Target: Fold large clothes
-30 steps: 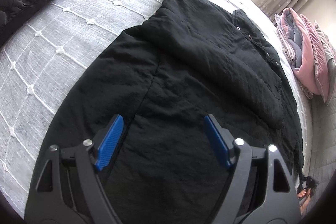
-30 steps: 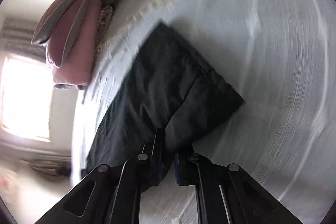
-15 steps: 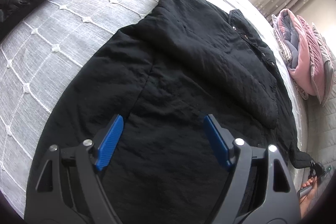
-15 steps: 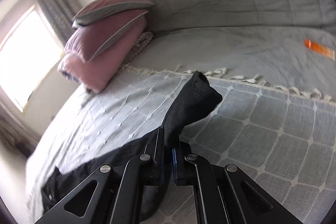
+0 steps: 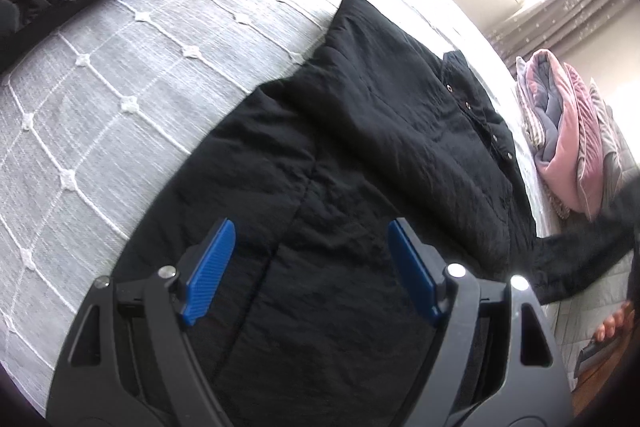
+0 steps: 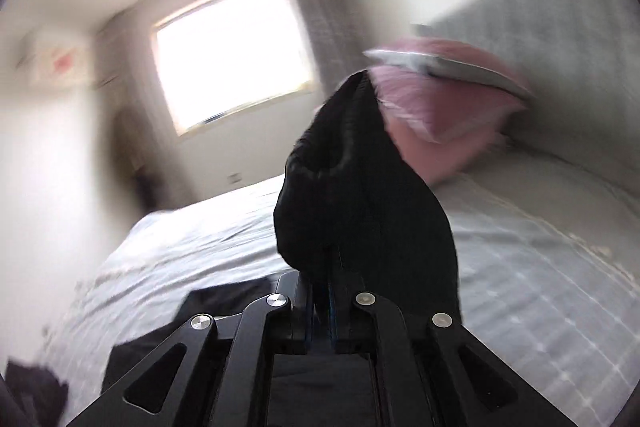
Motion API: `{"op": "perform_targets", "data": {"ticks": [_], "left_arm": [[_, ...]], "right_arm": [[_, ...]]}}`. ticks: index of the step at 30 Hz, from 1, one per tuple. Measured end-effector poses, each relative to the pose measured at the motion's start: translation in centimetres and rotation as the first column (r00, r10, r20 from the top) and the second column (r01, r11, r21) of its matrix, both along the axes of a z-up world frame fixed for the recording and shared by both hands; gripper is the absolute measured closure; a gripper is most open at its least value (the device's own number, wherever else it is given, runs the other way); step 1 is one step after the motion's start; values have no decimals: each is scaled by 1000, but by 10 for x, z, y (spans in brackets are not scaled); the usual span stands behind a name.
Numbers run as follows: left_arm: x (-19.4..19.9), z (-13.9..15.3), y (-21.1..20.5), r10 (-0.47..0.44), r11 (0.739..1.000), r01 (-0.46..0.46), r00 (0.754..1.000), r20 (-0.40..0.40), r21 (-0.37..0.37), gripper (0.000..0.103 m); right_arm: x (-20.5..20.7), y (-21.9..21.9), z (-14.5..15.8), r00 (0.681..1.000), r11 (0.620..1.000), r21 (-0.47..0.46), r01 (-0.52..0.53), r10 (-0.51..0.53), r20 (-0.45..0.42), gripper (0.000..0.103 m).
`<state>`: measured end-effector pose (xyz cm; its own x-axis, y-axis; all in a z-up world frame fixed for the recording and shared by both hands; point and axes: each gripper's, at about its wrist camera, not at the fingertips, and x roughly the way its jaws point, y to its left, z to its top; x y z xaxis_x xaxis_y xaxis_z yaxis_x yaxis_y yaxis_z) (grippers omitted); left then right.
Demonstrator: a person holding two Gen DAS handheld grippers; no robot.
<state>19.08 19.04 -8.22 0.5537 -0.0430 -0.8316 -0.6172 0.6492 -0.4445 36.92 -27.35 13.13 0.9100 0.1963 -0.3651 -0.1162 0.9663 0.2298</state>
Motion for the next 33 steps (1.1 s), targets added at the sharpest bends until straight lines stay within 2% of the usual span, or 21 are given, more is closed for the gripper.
{"op": "perform_targets", "data": {"ticks": [2, 4, 6, 8, 10, 12, 14, 17, 21, 22, 24, 26, 28, 29, 31, 33], "left_arm": [[-1, -1, 4, 5, 1000, -5, 1000, 0, -9, 24], [-2, -3, 9, 17, 999, -17, 1000, 1, -27, 24], [-4, -4, 13, 24, 999, -23, 1000, 3, -40, 24], [-5, -6, 15, 19, 998, -19, 1000, 2, -54, 24], [-5, -8, 17, 12, 998, -12, 1000, -3, -66, 24], [-4, -8, 19, 12, 997, -13, 1000, -4, -72, 24], [-4, -8, 19, 11, 997, -11, 1000, -1, -74, 24], [-4, -6, 19, 8, 997, -8, 1000, 4, -72, 24], [-3, -6, 16, -2, 998, 2, 1000, 4, -70, 24], [-3, -6, 15, -3, 998, 3, 1000, 3, -69, 24], [-2, -6, 14, -7, 998, 7, 1000, 2, -65, 24], [-2, -5, 13, -11, 998, 12, 1000, 2, -64, 24], [0, -6, 13, -20, 998, 20, 1000, 1, -62, 24], [1, -6, 13, -24, 998, 24, 1000, 0, -58, 24], [2, -6, 12, -30, 999, 30, 1000, -6, -45, 24], [5, -5, 9, -40, 999, 40, 999, -6, -36, 24]], "right_arm": [[0, 60, -3, 994, 993, -47, -108, 109, 4, 98], [1, 122, -22, 979, 973, -110, -203, 200, -34, 98], [-1, 181, -55, 957, 942, -171, -287, 274, -96, 98], [-2, 224, -102, 921, 905, -209, -371, 330, -207, 98], [-4, 254, -154, 886, 862, -280, -423, 329, -327, 98], [-3, 263, -196, 853, 826, -323, -462, 313, -417, 98], [-3, 252, -214, 831, 835, -270, -479, 332, -447, 97], [-2, 231, -202, 819, 857, -192, -479, 357, -449, 92], [-8, 237, -186, 802, 833, -201, -516, 388, -454, 84], [-9, 236, -186, 797, 829, -192, -525, 400, -452, 79], [-12, 237, -185, 767, 817, -138, -560, 448, -459, 69], [-16, 239, -182, 733, 803, -68, -592, 502, -458, 47], [-21, 234, -172, 723, 789, -34, -614, 544, -425, 44], [-24, 229, -166, 732, 789, -30, -613, 553, -398, 44], [-20, 211, -152, 770, 818, -30, -575, 529, -356, 44], [1, 181, -147, 826, 879, -54, -473, 422, -375, 44]]}}
